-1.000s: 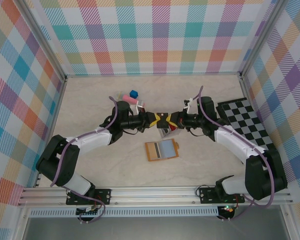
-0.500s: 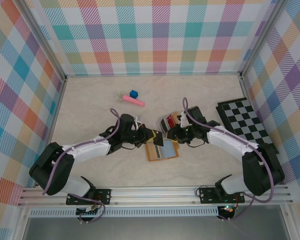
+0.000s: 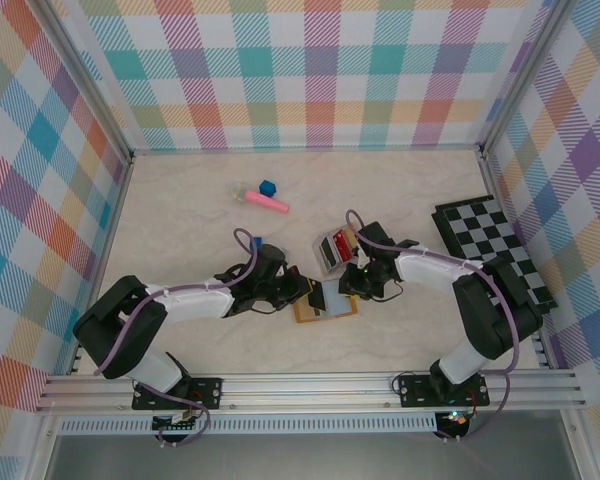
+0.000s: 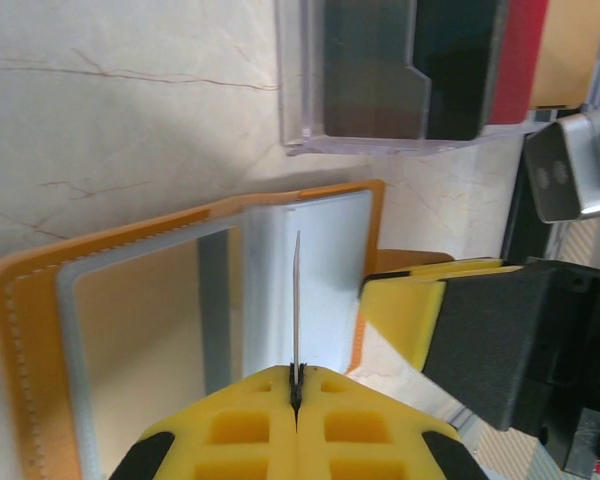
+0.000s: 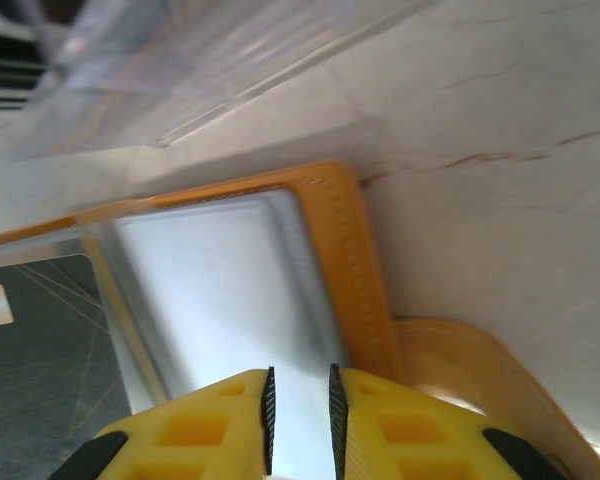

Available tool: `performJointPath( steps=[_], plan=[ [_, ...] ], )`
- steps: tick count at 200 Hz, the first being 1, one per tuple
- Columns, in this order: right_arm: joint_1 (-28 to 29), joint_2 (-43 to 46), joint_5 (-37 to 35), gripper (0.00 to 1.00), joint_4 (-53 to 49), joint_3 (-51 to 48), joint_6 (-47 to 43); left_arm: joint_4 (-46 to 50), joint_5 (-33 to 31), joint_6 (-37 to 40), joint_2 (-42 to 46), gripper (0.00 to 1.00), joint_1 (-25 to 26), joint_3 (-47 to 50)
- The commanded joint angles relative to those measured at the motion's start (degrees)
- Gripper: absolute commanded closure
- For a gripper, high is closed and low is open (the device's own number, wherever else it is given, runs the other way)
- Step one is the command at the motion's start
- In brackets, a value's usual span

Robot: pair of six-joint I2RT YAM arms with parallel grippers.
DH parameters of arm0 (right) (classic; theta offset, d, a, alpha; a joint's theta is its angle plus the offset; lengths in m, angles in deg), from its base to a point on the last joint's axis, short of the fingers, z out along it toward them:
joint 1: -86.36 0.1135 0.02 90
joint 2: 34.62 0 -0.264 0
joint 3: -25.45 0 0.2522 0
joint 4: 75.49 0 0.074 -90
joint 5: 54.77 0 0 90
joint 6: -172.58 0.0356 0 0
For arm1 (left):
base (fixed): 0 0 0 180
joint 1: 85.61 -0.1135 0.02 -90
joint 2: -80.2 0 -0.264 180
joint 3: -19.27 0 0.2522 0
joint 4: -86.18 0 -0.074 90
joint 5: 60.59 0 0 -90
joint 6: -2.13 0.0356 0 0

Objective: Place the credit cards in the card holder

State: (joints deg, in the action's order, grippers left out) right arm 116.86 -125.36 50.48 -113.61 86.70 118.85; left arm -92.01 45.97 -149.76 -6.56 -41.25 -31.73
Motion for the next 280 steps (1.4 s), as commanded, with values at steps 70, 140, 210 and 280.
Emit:
performJointPath(
  steps=[70, 140, 210, 280],
  plan=[
    [0.2, -3.4, -3.9, 0.85, -0.2, -2.1, 0.8, -5.1, -1.4, 1.2, -4.0, 1.0, 1.2, 1.6],
    [0.3, -1.6, -5.3, 0.86, 0.4, -6.2, 6.3, -9.8, -0.8, 1.8, -4.3, 1.0, 2.3, 3.3],
    [0.2, -2.4, -5.6, 0.85, -0.1, -5.7, 6.4, -14.2, -1.1, 1.9, -5.0, 1.0, 2.9, 4.3],
    [0.2, -2.3, -5.2, 0.84, -0.4, -5.8, 6.6, -14.0, -4.3, 0.7, -7.9, 1.0, 3.5, 4.7]
  ],
)
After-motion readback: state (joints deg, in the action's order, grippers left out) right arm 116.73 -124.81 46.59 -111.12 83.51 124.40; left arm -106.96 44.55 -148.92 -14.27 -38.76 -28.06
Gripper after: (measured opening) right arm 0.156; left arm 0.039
